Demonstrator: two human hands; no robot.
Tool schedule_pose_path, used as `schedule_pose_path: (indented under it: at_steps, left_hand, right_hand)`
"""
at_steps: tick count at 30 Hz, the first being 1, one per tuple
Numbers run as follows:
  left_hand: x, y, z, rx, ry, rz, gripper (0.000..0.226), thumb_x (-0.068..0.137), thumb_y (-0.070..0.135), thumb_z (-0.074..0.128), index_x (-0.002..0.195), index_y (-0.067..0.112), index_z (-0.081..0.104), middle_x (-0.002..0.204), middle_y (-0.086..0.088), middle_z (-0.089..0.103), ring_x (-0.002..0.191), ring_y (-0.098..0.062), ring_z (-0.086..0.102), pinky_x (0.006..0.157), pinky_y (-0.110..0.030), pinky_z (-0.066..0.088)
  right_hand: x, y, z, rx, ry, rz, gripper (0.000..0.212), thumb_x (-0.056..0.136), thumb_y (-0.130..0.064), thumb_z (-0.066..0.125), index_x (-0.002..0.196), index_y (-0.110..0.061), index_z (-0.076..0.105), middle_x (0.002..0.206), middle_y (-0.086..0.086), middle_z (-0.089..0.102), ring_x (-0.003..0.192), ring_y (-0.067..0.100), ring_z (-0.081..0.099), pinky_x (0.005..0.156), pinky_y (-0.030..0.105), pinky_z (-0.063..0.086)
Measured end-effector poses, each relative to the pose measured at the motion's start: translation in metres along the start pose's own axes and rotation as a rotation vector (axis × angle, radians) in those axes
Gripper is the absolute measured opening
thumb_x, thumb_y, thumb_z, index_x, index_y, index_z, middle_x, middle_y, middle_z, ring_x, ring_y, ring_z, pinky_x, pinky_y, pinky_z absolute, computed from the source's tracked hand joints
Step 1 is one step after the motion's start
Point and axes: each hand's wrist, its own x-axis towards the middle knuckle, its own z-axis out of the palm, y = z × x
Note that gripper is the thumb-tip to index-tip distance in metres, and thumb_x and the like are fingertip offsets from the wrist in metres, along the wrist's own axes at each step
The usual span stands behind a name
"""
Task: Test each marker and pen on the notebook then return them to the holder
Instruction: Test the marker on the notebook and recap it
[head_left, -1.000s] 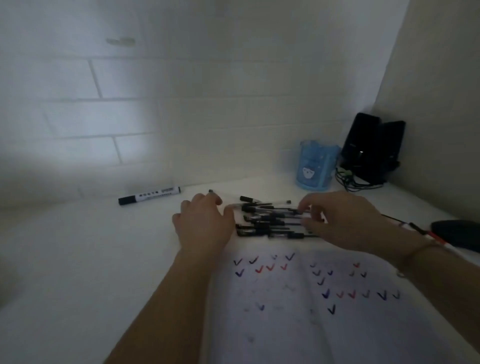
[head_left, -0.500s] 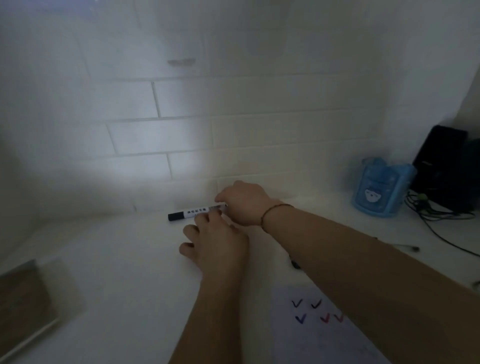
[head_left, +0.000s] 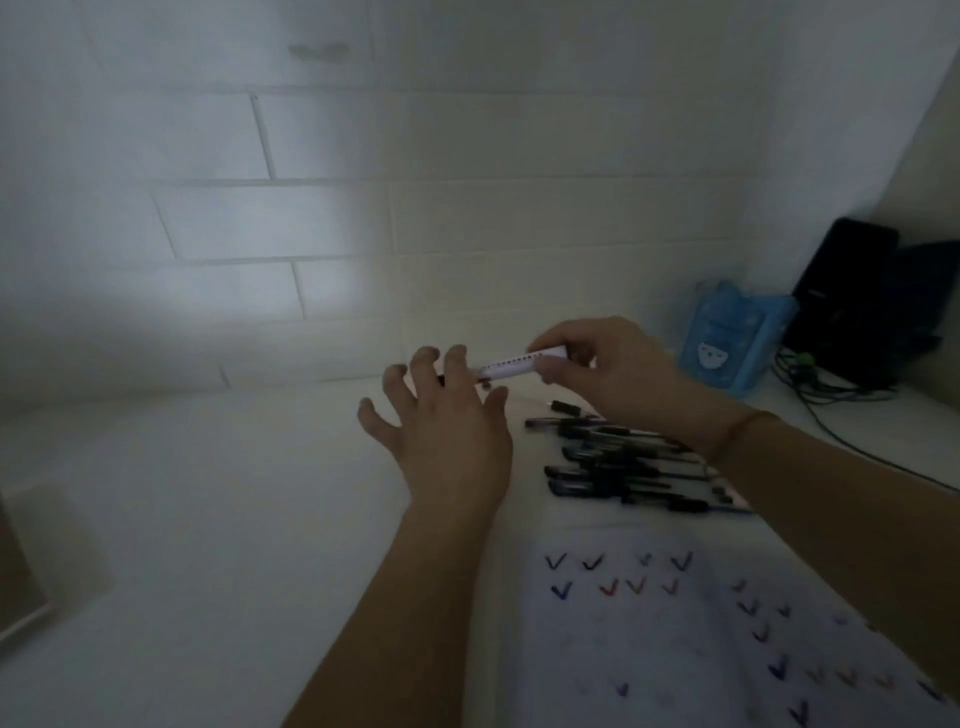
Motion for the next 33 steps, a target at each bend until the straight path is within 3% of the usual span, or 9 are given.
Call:
schedule_pose_path:
  at_steps: [2, 5, 10, 15, 18, 21, 24, 27, 33]
  left_hand:
    - [-0.007, 0.019, -0.013, -0.144, 0.078, 0.269, 0.031, 0.090, 0.045, 0.053, 0.112, 0.023, 0.058, 0.113, 0.000, 0.056, 0.109, -0.027, 0.048, 0.092, -0.047, 0.033]
    - [-0.035, 0.060, -0.038, -0.372, -0.122, 0.779, 0.030, 0.094, 0.041, 0.042, 0.097, 0.016, 0.059, 0.083, 0.002, 0.057, 0.071, -0.016, 0.049, 0.062, -0.031, 0.039]
    - [-0.085, 0.093, -0.049, -0.412, -0.433, 1.124, 0.033, 0.095, 0.037, 0.035, 0.107, 0.014, 0.056, 0.091, -0.001, 0.062, 0.077, -0.012, 0.048, 0.064, -0.025, 0.036]
    - [-0.094, 0.095, -0.042, -0.493, -0.583, 1.153, 0.020, 0.097, 0.041, 0.040, 0.103, 0.025, 0.051, 0.063, 0.016, 0.045, 0.051, -0.001, 0.034, 0.050, -0.019, 0.028]
    - [-0.099, 0.095, -0.036, -0.597, -0.713, 1.127, 0.019, 0.095, 0.039, 0.053, 0.106, 0.024, 0.057, 0.060, 0.017, 0.049, 0.050, 0.007, 0.043, 0.051, -0.009, 0.029]
    - [-0.099, 0.090, -0.034, -0.595, -0.824, 0.988, 0.033, 0.088, 0.056, 0.048, 0.116, 0.038, 0.042, 0.064, 0.006, 0.052, 0.055, -0.005, 0.045, 0.053, -0.022, 0.037]
    - [-0.091, 0.080, -0.033, -0.658, -0.807, 0.837, 0.024, 0.092, 0.040, 0.030, 0.116, 0.041, 0.033, 0.082, 0.008, 0.050, 0.072, -0.011, 0.048, 0.068, -0.029, 0.041]
    - [-0.087, 0.078, -0.027, -0.636, -0.706, 0.773, 0.022, 0.096, 0.024, 0.032, 0.111, 0.039, 0.028, 0.091, 0.015, 0.050, 0.082, -0.010, 0.051, 0.072, -0.027, 0.043]
    - [-0.090, 0.082, -0.024, -0.579, -0.670, 0.762, 0.044, 0.088, 0.021, 0.065, 0.105, 0.047, 0.034, 0.099, 0.028, 0.060, 0.084, 0.025, 0.047, 0.074, 0.002, 0.032]
  right_hand:
    - [-0.046, -0.008, -0.037, 0.292, 0.119, 0.143, 0.011, 0.089, -0.026, 0.062, 0.092, -0.020, 0.071, 0.070, -0.006, 0.070, 0.059, 0.014, 0.058, 0.050, 0.024, 0.044]
    - [-0.127, -0.025, -0.087, 0.746, 0.268, 0.312, 0.014, 0.078, -0.032, 0.068, 0.076, -0.018, 0.069, 0.058, 0.001, 0.060, 0.051, 0.016, 0.048, 0.041, 0.024, 0.033]
    - [-0.215, -0.040, -0.096, 0.578, 0.236, 0.261, 0.050, 0.056, -0.066, 0.073, 0.072, -0.020, 0.060, 0.045, 0.006, 0.052, 0.039, 0.020, 0.042, 0.040, 0.024, 0.035]
    - [-0.231, -0.016, -0.071, 0.815, 0.351, 0.242, 0.036, 0.064, -0.041, 0.080, 0.071, -0.017, 0.054, 0.044, 0.001, 0.049, 0.037, 0.015, 0.040, 0.041, 0.022, 0.035]
    - [-0.236, -0.010, -0.068, 0.665, 0.357, 0.216, 0.019, 0.067, -0.032, 0.070, 0.066, -0.026, 0.051, 0.046, 0.000, 0.050, 0.038, 0.009, 0.044, 0.040, 0.020, 0.036]
    - [-0.241, -0.004, -0.077, 0.637, 0.305, 0.217, 0.012, 0.069, -0.034, 0.064, 0.074, -0.025, 0.058, 0.048, 0.007, 0.054, 0.039, 0.017, 0.046, 0.039, 0.026, 0.039]
    - [-0.242, 0.003, -0.091, 0.633, 0.218, 0.280, 0.023, 0.068, -0.033, 0.067, 0.082, -0.015, 0.067, 0.063, 0.015, 0.066, 0.051, 0.028, 0.062, 0.043, 0.028, 0.048]
    - [-0.241, 0.008, -0.088, 0.488, 0.164, 0.371, 0.022, 0.070, -0.025, 0.080, 0.068, -0.011, 0.064, 0.059, 0.010, 0.066, 0.049, 0.021, 0.061, 0.045, 0.029, 0.049]
    - [-0.240, 0.014, -0.072, 0.164, 0.184, 0.473, 0.029, 0.067, -0.040, 0.067, 0.060, -0.012, 0.058, 0.058, 0.003, 0.064, 0.049, 0.018, 0.059, 0.046, 0.027, 0.049]
